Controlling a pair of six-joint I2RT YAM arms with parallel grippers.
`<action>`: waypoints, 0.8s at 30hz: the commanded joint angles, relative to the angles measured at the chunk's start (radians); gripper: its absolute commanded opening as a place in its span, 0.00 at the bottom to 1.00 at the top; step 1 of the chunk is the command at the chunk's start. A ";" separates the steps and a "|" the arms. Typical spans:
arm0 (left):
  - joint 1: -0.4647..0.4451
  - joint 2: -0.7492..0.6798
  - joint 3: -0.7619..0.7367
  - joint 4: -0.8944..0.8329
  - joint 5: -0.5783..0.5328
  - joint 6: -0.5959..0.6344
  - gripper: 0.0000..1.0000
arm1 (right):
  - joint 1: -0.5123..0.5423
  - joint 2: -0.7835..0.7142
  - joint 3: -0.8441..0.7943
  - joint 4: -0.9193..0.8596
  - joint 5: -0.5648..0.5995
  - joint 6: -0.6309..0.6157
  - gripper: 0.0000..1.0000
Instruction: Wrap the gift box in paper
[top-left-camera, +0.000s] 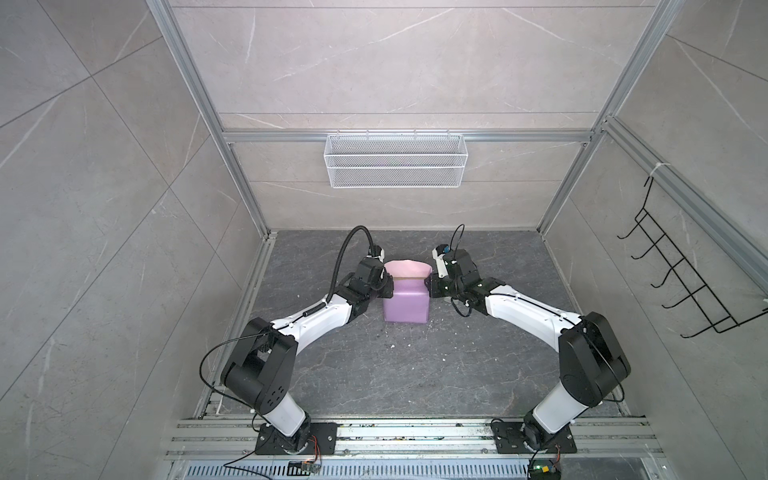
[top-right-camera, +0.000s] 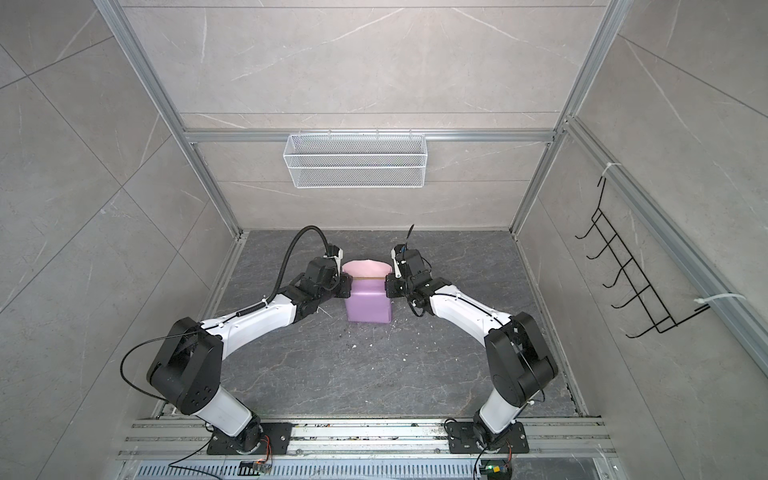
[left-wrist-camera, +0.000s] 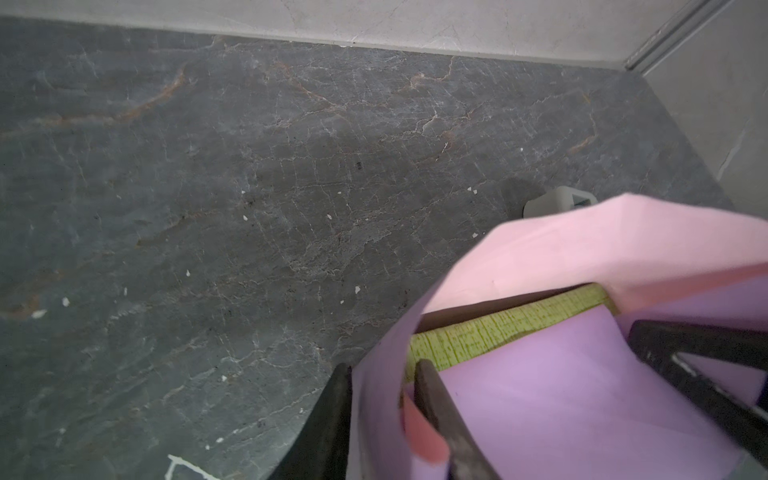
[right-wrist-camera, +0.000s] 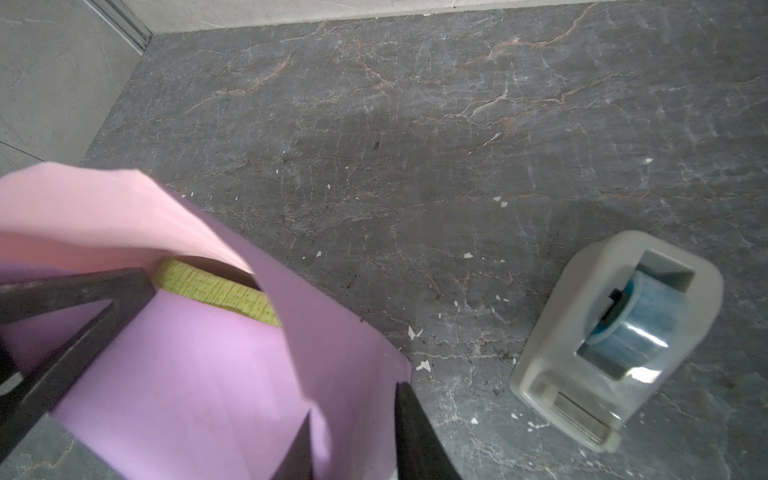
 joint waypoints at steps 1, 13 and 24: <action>0.003 -0.023 0.046 -0.001 -0.023 0.002 0.38 | 0.001 0.025 0.002 -0.039 0.007 -0.010 0.26; 0.003 -0.064 0.013 0.006 -0.039 -0.001 0.29 | 0.001 0.027 -0.003 -0.038 0.005 -0.007 0.26; 0.003 -0.019 0.021 0.002 -0.021 0.008 0.11 | 0.001 0.025 0.013 -0.045 0.007 -0.007 0.26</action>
